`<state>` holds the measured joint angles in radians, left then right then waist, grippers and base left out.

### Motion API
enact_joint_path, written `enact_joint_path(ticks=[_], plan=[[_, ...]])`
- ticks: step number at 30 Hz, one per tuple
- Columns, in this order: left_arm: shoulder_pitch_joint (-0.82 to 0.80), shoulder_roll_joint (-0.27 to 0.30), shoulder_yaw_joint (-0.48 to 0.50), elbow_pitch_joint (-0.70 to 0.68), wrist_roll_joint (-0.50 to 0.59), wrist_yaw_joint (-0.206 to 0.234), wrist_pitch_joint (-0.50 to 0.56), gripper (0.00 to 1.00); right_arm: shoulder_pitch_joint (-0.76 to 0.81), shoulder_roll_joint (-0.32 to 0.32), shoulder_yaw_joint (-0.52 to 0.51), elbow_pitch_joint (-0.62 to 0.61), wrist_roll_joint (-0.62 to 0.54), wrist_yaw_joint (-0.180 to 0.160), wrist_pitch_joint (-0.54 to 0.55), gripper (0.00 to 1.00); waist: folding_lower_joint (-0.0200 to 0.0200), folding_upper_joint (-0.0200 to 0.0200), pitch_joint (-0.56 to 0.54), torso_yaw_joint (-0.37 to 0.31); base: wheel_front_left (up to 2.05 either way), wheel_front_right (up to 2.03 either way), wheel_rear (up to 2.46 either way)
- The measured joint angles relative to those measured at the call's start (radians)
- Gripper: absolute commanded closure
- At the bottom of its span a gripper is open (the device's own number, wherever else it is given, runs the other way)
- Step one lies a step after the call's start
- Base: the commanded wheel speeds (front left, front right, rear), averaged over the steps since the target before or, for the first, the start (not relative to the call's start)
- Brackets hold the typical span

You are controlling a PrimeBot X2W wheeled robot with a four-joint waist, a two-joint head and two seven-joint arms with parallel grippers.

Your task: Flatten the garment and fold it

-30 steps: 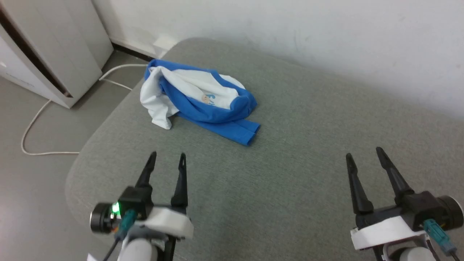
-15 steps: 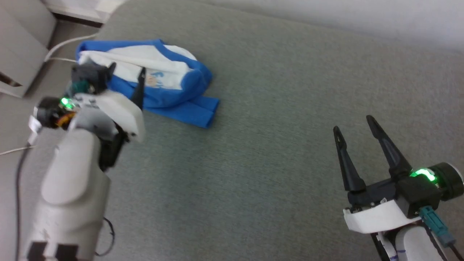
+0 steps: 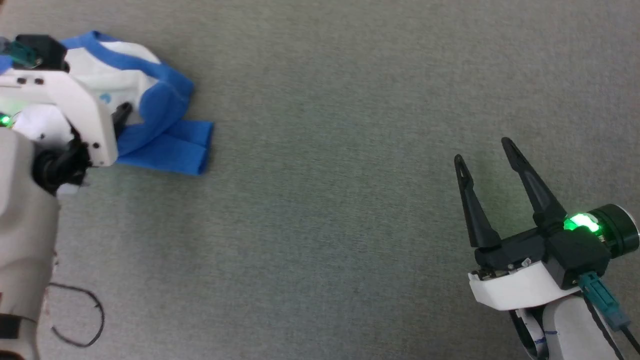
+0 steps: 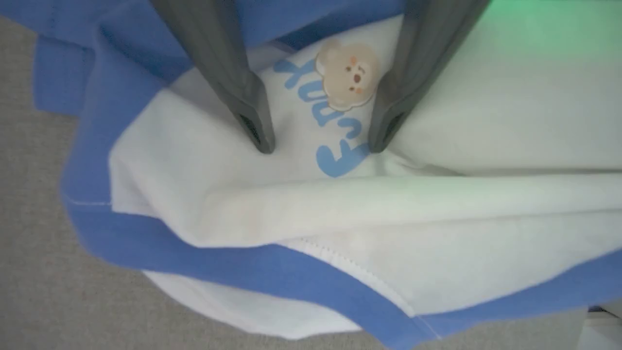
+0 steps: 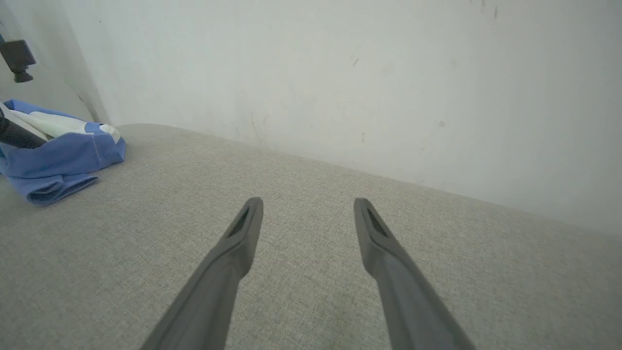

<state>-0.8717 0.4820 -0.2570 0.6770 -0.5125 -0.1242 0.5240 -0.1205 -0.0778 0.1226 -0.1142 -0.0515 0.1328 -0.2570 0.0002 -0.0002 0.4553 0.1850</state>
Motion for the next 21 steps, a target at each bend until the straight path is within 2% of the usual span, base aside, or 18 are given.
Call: enact_joint_path(ticks=[4,8,9,10,14,21], plan=[[-0.012,0.052,-0.011,0.028,-0.104,0.000,0.142,0.00,-0.009,0.002,-0.002,0.000,0.001,0.000,0.000,0.00,-0.0002,0.0000,0.039,-0.036,0.00,0.00,0.00],[-0.045,0.097,-0.009,0.030,-0.155,-0.007,0.275,0.00,-0.012,0.006,-0.005,0.000,0.001,0.000,0.000,0.00,-0.0004,0.0000,0.066,-0.063,0.00,0.00,0.00],[-0.051,0.106,-0.007,0.029,-0.168,-0.007,0.300,0.64,-0.012,0.007,-0.007,0.000,0.001,0.000,0.000,0.00,-0.0005,0.0000,0.071,-0.068,0.00,0.00,0.00],[-0.054,0.113,-0.005,0.025,-0.181,-0.007,0.321,1.00,-0.012,0.007,-0.009,0.000,0.002,0.000,0.000,0.00,-0.0005,0.0002,0.076,-0.072,0.00,0.00,0.00],[-0.051,0.128,0.009,0.011,-0.194,-0.006,0.327,1.00,-0.014,0.008,-0.019,0.004,0.002,0.000,0.000,0.00,-0.0003,0.0001,0.080,-0.072,0.00,0.00,0.00],[-0.003,0.101,0.037,0.000,-0.188,0.011,0.103,1.00,-0.018,0.013,-0.023,0.028,0.002,0.000,0.000,0.00,0.0000,0.0001,0.028,-0.056,0.00,0.00,0.00]])
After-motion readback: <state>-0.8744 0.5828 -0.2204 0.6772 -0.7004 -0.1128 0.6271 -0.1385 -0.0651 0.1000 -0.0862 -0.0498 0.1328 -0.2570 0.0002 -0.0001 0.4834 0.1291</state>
